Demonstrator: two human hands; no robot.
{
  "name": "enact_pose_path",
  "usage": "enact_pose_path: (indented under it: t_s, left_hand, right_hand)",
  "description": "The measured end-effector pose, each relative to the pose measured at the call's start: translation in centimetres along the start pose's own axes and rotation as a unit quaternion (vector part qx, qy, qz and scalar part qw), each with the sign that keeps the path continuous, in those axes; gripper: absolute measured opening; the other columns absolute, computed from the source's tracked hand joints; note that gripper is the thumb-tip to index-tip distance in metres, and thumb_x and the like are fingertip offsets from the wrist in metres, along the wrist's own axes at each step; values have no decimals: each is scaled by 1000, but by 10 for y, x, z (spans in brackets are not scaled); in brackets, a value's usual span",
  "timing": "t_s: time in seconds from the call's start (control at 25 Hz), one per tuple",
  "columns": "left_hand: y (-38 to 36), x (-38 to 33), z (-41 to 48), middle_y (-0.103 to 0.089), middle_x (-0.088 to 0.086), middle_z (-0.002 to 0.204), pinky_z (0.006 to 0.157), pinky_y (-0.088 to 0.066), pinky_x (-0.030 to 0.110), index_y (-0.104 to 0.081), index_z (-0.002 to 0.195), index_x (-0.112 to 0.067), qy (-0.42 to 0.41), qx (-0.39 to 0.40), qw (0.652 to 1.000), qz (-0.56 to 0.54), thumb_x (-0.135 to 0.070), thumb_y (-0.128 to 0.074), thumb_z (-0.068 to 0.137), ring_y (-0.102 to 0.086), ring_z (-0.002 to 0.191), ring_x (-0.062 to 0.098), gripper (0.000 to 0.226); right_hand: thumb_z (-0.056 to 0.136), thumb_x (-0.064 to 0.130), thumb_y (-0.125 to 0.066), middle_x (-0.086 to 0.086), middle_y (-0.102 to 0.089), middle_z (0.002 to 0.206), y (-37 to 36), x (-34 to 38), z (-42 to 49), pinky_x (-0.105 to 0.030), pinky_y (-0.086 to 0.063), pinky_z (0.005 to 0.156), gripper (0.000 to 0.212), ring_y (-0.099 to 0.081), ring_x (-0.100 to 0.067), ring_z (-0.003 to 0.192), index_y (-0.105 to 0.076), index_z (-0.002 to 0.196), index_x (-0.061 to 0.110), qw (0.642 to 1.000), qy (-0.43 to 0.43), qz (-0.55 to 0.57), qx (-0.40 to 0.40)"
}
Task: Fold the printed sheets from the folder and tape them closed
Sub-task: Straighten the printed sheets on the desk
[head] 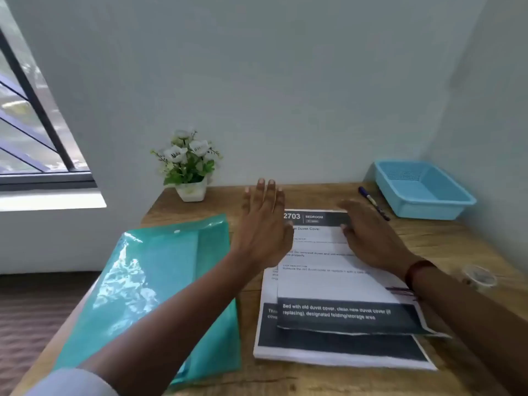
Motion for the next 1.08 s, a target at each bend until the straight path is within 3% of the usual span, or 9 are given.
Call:
enact_pose_path:
  t_s: [0.28, 0.56, 0.8, 0.92, 1.08]
  left_hand:
    - [-9, -5, -15, 1, 15, 163, 122, 1, 47, -2, 154, -5, -49, 92, 994, -29, -46, -29, 101, 11, 149, 30, 72]
    - [-25, -6, 0, 0, 11, 163, 120, 1, 39, -1, 154, -8, -26, 142, 984, -104, -56, -37, 98, 4, 150, 27, 83]
    - [-42, -6, 17, 2, 9, 164, 120, 2, 43, 2, 155, -12, -30, 191, 970, -145, -61, -62, 84, 3, 150, 26, 107]
    - [-40, -3, 23, -8, 11, 163, 119, 2, 45, 3, 155, -14, -26, 181, 971, -153, -59, -70, 77, -5, 150, 28, 116]
    - [-32, -1, 26, -26, 15, 150, 120, -1, 52, 4, 155, -15, -23, 149, 983, -103, -60, -73, 73, -21, 141, 34, 121]
  right_hand:
    - [96, 23, -54, -7, -49, 139, 7, 1, -36, -34, -39, 99, 46, -46, -23, 125, -39, 139, 15, 998, -58, 17, 31]
    - [79, 43, -75, -1, -36, 151, 1, -27, -11, -32, -34, 108, 86, -36, -18, 136, -29, 149, 23, 989, -58, 3, 137]
    - [57, 55, -85, 0, -32, 152, -5, -37, 17, -37, -38, 107, 114, -38, -19, 133, -25, 149, 24, 983, -41, -48, 174]
    - [56, 59, -84, -2, -28, 155, -10, -38, 26, -39, -34, 111, 123, -32, -21, 138, -18, 152, 21, 978, -39, -73, 192]
    - [56, 62, -82, -2, -39, 141, -6, -28, 27, -38, -36, 105, 115, -37, -22, 130, -27, 149, 22, 984, -21, -116, 131]
Point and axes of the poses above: each hand's wrist, its own z-axis towards the middle knuckle, its own y-axis out of the back of the hand, x = y × z, the point moved 6 cm from there along z, towards the middle knuckle
